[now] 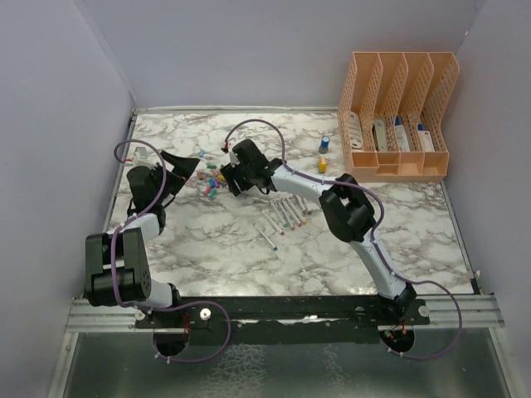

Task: Open the pen caps

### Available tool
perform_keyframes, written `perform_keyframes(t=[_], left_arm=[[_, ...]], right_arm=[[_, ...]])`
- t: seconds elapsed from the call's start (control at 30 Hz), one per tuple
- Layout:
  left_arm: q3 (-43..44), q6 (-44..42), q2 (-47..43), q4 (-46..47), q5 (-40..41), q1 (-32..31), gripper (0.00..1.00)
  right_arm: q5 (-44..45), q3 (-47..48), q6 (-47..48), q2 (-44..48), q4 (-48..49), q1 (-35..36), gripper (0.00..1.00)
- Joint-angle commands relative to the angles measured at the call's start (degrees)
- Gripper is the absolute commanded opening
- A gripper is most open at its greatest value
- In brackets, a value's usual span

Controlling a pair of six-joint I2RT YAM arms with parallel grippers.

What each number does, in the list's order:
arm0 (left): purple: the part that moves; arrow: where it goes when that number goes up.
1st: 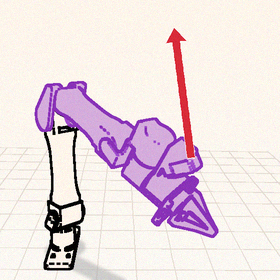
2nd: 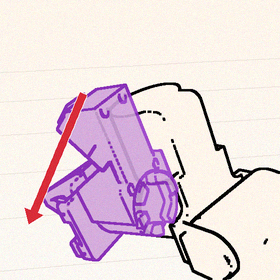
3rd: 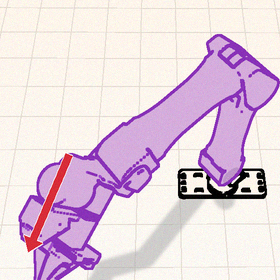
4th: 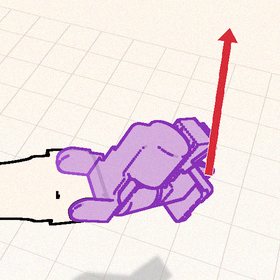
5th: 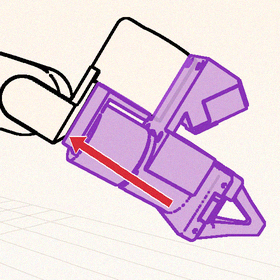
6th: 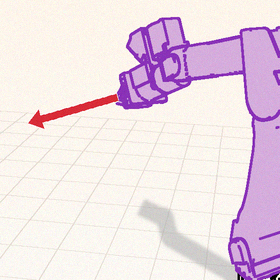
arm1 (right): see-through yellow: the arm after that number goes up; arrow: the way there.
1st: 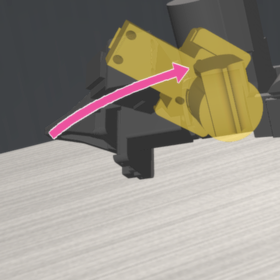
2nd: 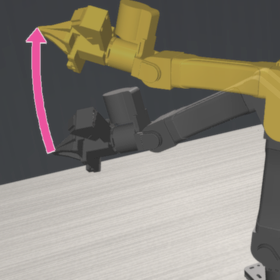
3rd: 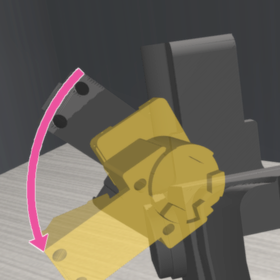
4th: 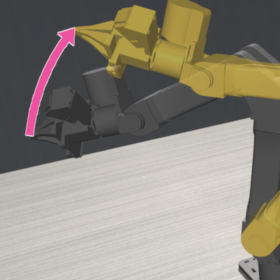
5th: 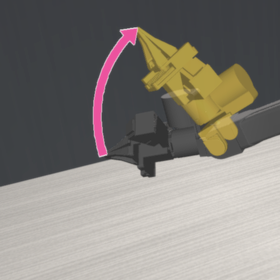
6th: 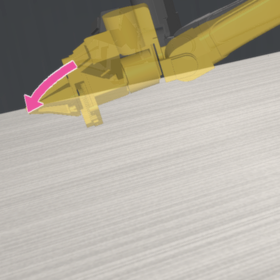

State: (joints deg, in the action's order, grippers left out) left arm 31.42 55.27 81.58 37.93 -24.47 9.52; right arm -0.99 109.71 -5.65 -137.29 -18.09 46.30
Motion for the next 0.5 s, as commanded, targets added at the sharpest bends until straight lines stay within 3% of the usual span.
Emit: perform_keyframes(t=[0.0,0.33,0.47], left_arm=[[-0.4,0.5,-1.9,-0.3,-1.8,0.8,0.93],[-0.5,0.6,-3.0,-1.0,-2.5,2.0,0.92],[-0.6,0.6,-3.4,-1.3,-2.7,2.3,0.92]], right_arm=[[-1.9,2.4,0.7,-2.5,-1.3,0.7,0.62],[0.1,3.7,-0.5,-4.9,-3.9,0.8,0.41],[1.3,3.1,-0.6,-5.1,-4.4,0.8,0.27]])
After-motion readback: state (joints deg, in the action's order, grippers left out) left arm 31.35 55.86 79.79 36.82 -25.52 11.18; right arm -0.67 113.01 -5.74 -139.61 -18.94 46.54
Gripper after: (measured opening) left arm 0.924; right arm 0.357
